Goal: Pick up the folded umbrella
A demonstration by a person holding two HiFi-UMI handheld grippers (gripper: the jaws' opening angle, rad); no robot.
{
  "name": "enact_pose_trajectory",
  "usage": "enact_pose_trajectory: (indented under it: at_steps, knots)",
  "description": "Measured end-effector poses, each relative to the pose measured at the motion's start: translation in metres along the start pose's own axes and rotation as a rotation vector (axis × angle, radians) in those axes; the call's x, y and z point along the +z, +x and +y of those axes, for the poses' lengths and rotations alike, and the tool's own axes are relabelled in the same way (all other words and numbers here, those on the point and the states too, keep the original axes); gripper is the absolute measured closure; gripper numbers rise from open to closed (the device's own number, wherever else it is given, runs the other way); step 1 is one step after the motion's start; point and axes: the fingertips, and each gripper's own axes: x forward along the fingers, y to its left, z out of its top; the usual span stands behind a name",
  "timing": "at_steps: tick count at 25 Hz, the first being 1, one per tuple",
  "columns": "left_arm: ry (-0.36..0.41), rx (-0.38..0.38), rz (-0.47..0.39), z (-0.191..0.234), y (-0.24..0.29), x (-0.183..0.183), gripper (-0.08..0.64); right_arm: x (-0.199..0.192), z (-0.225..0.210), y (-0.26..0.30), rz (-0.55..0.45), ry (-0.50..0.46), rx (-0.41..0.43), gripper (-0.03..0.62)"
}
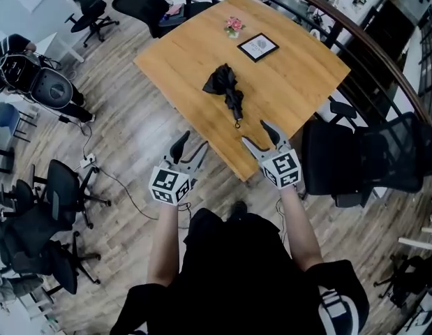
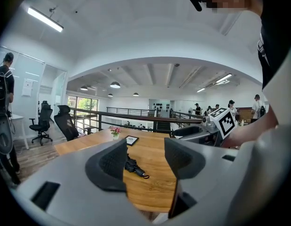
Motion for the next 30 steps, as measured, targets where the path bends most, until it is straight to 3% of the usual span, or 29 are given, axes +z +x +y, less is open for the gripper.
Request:
enact_pose_trajectory:
  at_steps: [11,30]
  knots:
    - [-0.013,-0.007,-0.004,0.032,0.020,0.001,0.304,-0.002,-0.001,0.032,0.032,-0.012,0.017,0.291]
    - [0.001,-0.253,0.060,0.181,0.097,0.018,0.304,0.031,-0.024,0.168,0.073,0.058,-0.203,0.296]
